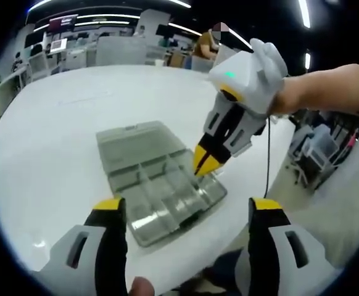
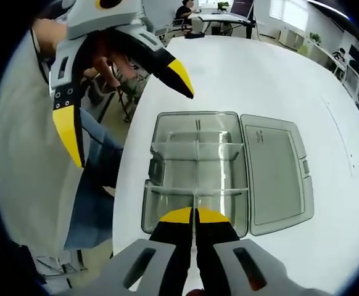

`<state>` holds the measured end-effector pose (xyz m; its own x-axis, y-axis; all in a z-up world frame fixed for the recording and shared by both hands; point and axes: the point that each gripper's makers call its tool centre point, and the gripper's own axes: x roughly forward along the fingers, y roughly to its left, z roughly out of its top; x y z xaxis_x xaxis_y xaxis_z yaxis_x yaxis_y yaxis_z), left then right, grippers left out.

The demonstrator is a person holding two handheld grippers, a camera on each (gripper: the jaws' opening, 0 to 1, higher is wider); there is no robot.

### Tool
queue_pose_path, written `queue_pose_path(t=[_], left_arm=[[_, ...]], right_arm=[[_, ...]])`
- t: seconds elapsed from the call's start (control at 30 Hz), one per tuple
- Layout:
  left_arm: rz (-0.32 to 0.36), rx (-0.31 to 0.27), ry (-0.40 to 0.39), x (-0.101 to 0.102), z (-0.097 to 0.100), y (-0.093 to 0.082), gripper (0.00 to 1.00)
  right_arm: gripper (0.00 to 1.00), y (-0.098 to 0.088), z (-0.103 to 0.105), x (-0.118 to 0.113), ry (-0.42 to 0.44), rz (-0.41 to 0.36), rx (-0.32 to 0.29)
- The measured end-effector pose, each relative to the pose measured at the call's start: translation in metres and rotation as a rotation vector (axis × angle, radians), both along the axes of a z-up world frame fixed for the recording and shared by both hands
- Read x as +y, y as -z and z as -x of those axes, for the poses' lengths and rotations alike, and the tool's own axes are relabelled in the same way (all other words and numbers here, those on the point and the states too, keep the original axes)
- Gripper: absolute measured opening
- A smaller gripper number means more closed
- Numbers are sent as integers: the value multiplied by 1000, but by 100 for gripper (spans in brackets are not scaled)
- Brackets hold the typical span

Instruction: Insert the divider into the dual guide fixture by aligning both edges with the guide slots and pushing it downward to the bottom, including one-sided entry, uneven engagement, binding, and posture correction.

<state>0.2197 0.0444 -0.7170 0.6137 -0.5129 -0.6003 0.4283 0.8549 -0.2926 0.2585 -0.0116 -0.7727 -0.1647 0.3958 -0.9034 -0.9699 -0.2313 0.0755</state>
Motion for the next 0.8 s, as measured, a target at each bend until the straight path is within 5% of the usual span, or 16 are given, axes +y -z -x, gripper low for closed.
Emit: queue_pose_path(t=[0.8], left_arm=[[-7, 2, -2, 3, 0, -1, 78]], right_arm=[[0, 11, -1, 0, 21, 16, 7]])
